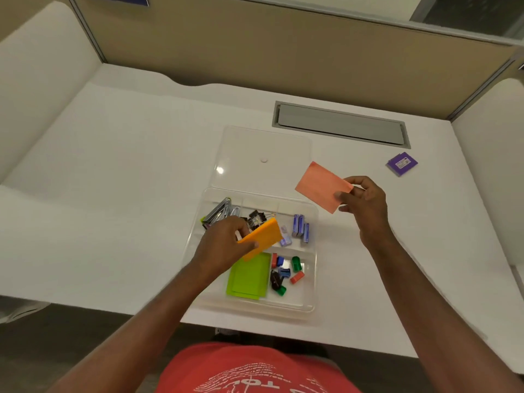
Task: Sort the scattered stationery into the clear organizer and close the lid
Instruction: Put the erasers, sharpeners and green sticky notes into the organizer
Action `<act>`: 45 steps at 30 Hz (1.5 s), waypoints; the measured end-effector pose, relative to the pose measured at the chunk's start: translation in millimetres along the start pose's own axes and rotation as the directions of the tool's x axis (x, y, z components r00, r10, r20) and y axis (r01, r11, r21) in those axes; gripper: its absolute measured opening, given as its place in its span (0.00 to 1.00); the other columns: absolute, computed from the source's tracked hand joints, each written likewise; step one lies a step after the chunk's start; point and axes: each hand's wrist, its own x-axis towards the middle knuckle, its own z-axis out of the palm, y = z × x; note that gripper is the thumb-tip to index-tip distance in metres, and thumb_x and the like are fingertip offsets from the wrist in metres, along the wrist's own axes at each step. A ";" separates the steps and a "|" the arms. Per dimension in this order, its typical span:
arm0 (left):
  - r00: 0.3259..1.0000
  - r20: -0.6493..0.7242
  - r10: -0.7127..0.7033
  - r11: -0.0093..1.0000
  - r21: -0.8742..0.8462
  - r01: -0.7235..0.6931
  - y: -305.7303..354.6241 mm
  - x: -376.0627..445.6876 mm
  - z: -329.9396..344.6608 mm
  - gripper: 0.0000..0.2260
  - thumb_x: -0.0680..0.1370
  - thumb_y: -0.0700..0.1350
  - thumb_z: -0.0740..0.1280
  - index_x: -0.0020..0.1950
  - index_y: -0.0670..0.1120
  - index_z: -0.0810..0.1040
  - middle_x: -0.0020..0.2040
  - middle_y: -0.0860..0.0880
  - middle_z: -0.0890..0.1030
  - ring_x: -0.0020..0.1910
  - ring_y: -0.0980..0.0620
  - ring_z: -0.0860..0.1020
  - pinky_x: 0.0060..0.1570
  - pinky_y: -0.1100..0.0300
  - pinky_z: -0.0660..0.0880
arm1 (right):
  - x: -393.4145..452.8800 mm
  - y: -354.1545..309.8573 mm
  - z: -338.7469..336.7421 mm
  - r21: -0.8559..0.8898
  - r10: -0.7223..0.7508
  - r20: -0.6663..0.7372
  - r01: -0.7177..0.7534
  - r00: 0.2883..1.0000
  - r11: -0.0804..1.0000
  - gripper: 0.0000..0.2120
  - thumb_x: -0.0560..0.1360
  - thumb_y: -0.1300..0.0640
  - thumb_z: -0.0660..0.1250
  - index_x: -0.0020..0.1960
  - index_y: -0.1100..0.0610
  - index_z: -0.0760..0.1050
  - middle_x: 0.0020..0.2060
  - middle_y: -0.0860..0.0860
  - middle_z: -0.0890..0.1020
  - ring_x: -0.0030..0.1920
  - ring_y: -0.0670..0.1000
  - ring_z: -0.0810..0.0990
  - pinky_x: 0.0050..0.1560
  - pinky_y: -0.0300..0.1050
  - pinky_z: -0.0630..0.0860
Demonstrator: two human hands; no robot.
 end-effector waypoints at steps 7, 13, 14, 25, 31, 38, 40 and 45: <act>0.971 0.089 0.222 0.974 0.028 -0.225 0.8 5.9 -25.3 0.08 0.67 0.53 0.78 0.37 0.57 0.79 0.36 0.58 0.80 0.40 0.64 0.76 0.37 0.63 0.69 | -23.5 0.9 24.3 0.047 -0.046 0.018 0.045 0.999 0.998 0.11 0.75 0.69 0.68 0.54 0.57 0.78 0.42 0.47 0.84 0.39 0.41 0.83 0.36 0.37 0.80; 0.938 0.246 0.244 0.948 0.143 -0.284 -4.1 14.0 -16.6 0.13 0.70 0.57 0.77 0.44 0.49 0.84 0.40 0.51 0.84 0.41 0.53 0.79 0.44 0.55 0.75 | -33.7 2.4 31.1 0.005 -0.067 0.051 0.067 0.996 0.998 0.13 0.78 0.69 0.64 0.57 0.56 0.80 0.45 0.49 0.84 0.41 0.43 0.82 0.38 0.39 0.79; 0.926 0.263 0.272 0.931 0.173 -0.322 -4.2 13.8 -12.9 0.14 0.69 0.58 0.77 0.45 0.48 0.85 0.39 0.51 0.84 0.40 0.53 0.78 0.44 0.56 0.73 | -35.3 2.4 32.6 -0.010 -0.071 0.051 0.072 0.996 0.997 0.13 0.78 0.69 0.64 0.56 0.55 0.80 0.44 0.47 0.84 0.41 0.41 0.82 0.38 0.38 0.79; 0.860 0.116 0.497 0.779 0.378 -0.501 -20.7 -3.7 21.5 0.09 0.76 0.54 0.70 0.48 0.50 0.84 0.40 0.47 0.80 0.45 0.45 0.76 0.49 0.50 0.69 | -46.7 11.9 43.6 -0.086 -0.085 0.078 0.092 0.993 0.992 0.13 0.78 0.68 0.64 0.57 0.54 0.80 0.46 0.47 0.84 0.42 0.38 0.81 0.39 0.33 0.77; 0.822 0.126 0.555 0.722 0.418 -0.552 -28.9 -5.6 23.7 0.11 0.77 0.57 0.66 0.49 0.53 0.85 0.42 0.54 0.80 0.47 0.50 0.75 0.53 0.51 0.69 | -45.2 13.1 50.8 -0.126 -0.093 0.097 0.105 0.991 0.986 0.13 0.79 0.67 0.64 0.59 0.56 0.80 0.47 0.50 0.84 0.44 0.41 0.80 0.43 0.35 0.77; 0.850 -0.059 0.524 0.840 0.198 -0.505 -46.6 -12.9 22.1 0.12 0.74 0.45 0.74 0.57 0.49 0.83 0.53 0.49 0.83 0.61 0.49 0.76 0.70 0.44 0.67 | -45.3 15.3 60.6 -0.240 -0.122 0.154 0.157 0.981 0.958 0.14 0.78 0.67 0.64 0.59 0.54 0.79 0.44 0.52 0.84 0.45 0.46 0.79 0.41 0.36 0.72; 0.855 -0.094 0.511 0.859 0.105 -0.502 -53.1 -17.9 18.6 0.12 0.76 0.42 0.71 0.59 0.49 0.83 0.59 0.46 0.82 0.67 0.52 0.72 0.72 0.45 0.63 | -45.5 15.9 62.6 -0.266 -0.122 0.177 0.167 0.977 0.949 0.15 0.77 0.67 0.64 0.57 0.51 0.79 0.44 0.51 0.84 0.45 0.46 0.79 0.41 0.38 0.71; 0.847 0.082 0.525 0.838 0.122 -0.531 -68.2 -26.8 11.2 0.16 0.79 0.44 0.66 0.67 0.55 0.78 0.72 0.45 0.73 0.78 0.55 0.58 0.78 0.44 0.47 | -45.9 17.6 69.1 -0.352 -0.136 0.214 0.206 0.967 0.913 0.17 0.76 0.66 0.63 0.56 0.47 0.80 0.49 0.49 0.83 0.46 0.49 0.78 0.42 0.40 0.71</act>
